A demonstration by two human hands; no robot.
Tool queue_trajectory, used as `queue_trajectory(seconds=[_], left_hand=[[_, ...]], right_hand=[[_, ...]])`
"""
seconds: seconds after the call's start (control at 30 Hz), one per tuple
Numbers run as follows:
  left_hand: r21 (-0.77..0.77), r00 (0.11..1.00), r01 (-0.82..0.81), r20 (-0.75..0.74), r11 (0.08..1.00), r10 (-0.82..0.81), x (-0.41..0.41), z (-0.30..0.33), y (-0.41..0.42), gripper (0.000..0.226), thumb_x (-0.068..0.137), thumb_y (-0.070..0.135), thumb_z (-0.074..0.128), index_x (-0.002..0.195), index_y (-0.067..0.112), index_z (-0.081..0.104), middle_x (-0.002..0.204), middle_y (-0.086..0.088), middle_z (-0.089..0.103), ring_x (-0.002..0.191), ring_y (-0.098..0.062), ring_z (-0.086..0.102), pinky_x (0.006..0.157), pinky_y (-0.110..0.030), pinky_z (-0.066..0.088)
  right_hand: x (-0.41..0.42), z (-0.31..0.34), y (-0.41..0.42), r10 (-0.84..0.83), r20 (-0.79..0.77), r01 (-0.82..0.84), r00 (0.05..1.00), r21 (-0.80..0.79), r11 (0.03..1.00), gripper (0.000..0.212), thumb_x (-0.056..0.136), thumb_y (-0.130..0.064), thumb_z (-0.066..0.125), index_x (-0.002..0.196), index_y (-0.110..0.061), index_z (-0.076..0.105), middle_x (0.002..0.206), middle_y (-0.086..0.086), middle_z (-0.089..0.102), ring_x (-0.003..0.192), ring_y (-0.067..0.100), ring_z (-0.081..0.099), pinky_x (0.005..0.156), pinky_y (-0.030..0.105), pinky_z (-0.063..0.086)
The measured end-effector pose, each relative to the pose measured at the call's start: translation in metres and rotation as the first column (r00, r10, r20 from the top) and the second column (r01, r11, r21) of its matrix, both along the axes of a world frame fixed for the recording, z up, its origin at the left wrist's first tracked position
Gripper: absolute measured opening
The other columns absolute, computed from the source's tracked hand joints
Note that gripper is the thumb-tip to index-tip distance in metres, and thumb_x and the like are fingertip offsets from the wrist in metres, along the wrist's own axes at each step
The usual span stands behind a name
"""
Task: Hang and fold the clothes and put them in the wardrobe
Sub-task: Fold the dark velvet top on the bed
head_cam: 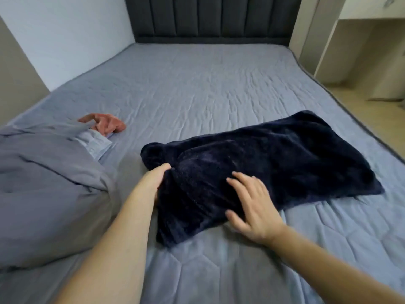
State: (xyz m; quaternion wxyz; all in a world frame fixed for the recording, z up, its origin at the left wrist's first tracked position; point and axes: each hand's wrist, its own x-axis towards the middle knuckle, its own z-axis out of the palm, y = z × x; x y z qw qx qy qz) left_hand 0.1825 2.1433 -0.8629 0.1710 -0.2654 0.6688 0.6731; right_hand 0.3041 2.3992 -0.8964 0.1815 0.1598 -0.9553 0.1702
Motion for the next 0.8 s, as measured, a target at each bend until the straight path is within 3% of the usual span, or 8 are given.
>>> queue_trajectory(seconds=[0.07, 0.17, 0.27, 0.37, 0.5, 0.53, 0.63, 0.8], left_hand=[[0.041, 0.998, -0.062, -0.011, 0.997, 0.062, 0.030, 0.011, -0.007, 0.017, 0.070, 0.020, 0.065, 0.056, 0.018, 0.057, 0.045, -0.002, 0.054, 0.035, -0.018, 0.052, 0.041, -0.024, 0.044], [0.146, 0.992, -0.085, -0.080, 0.986, 0.098, 0.068, 0.033, -0.019, 0.021, 0.077, 0.013, 0.061, 0.057, 0.017, 0.057, 0.049, -0.001, 0.057, 0.038, -0.019, 0.057, 0.043, -0.025, 0.049], [0.127, 0.986, -0.102, -0.121, 0.987, 0.118, 0.101, 0.053, -0.034, 0.018, 0.079, 0.013, 0.060, 0.061, 0.016, 0.061, 0.052, -0.002, 0.061, 0.041, -0.020, 0.060, 0.044, -0.027, 0.051], [0.032, 0.989, -0.112, -0.098, 0.993, 0.115, 0.129, 0.056, -0.060, 0.007, 0.079, 0.014, 0.065, 0.082, 0.010, 0.070, 0.066, -0.008, 0.069, 0.053, -0.024, 0.065, 0.055, -0.032, 0.056], [0.005, 0.994, -0.104, 0.017, 0.995, 0.104, 0.166, 0.026, -0.091, 0.041, 0.084, 0.028, 0.073, 0.120, 0.008, 0.066, 0.112, -0.014, 0.070, 0.094, -0.030, 0.069, 0.090, -0.043, 0.054], [0.045, 0.995, -0.096, 0.037, 0.994, 0.095, 0.176, 0.019, -0.093, 0.046, 0.084, 0.033, 0.074, 0.123, 0.011, 0.065, 0.117, -0.013, 0.069, 0.101, -0.030, 0.068, 0.095, -0.043, 0.051], [0.284, 0.996, -0.025, 0.084, 0.959, 0.001, 0.201, 0.003, -0.090, 0.048, 0.079, 0.040, 0.077, 0.119, 0.016, 0.070, 0.114, -0.012, 0.071, 0.105, -0.030, 0.068, 0.092, -0.042, 0.053], [0.515, 0.994, 0.030, 0.073, 0.856, -0.078, 0.227, -0.016, -0.067, 0.036, 0.075, 0.021, 0.082, 0.108, 0.007, 0.075, 0.116, -0.018, 0.070, 0.104, -0.032, 0.069, 0.080, -0.041, 0.059]], right_hand=[[0.045, -0.012, -0.018, 0.094, 0.063, -0.103, 0.994, 0.154, 0.983, 0.094, 0.072, -0.061, 0.058, 0.150, -0.016, 0.031, 0.157, 0.006, 0.026, 0.145, 0.029, 0.022, 0.118, 0.050, 0.014], [0.049, 0.009, -0.040, -0.047, 0.041, 0.039, 0.998, 0.178, 0.983, 0.086, 0.060, -0.040, 0.069, 0.139, -0.014, 0.049, 0.137, 0.009, 0.050, 0.126, 0.033, 0.047, 0.110, 0.050, 0.032], [0.050, 0.043, -0.055, 0.014, 0.008, -0.015, 1.000, 0.167, 0.986, 0.057, 0.059, -0.025, 0.072, 0.112, -0.009, 0.063, 0.099, 0.007, 0.061, 0.087, 0.031, 0.060, 0.075, 0.037, 0.050], [0.078, 0.054, -0.071, 0.172, 0.118, -0.197, 0.978, 0.253, 0.947, 0.052, 0.057, -0.036, 0.074, 0.101, -0.014, 0.060, 0.086, 0.001, 0.057, 0.073, 0.025, 0.058, 0.055, 0.029, 0.041], [0.074, 0.079, -0.079, 0.266, 0.585, -0.385, 0.766, 0.086, 0.919, 0.069, 0.076, -0.044, 0.061, 0.139, -0.022, 0.042, 0.116, -0.002, 0.056, 0.103, 0.018, 0.055, 0.090, 0.032, 0.048], [0.059, 0.091, -0.079, 0.275, 0.633, -0.344, 0.723, -0.014, 0.939, 0.063, 0.081, -0.038, 0.061, 0.139, -0.022, 0.045, 0.118, -0.003, 0.059, 0.105, 0.015, 0.056, 0.096, 0.030, 0.046], [-0.003, 0.111, -0.091, 0.209, 0.522, -0.222, 0.827, -0.038, 0.974, 0.048, 0.089, -0.039, 0.058, 0.132, -0.019, 0.053, 0.123, 0.000, 0.061, 0.114, 0.019, 0.057, 0.100, 0.031, 0.042], [-0.074, 0.090, -0.171, 0.147, 0.724, -0.242, 0.674, 0.029, 0.970, 0.116, 0.058, -0.091, 0.055, 0.152, -0.038, 0.010, 0.157, -0.005, 0.027, 0.144, 0.025, 0.025, 0.116, 0.046, 0.021]])
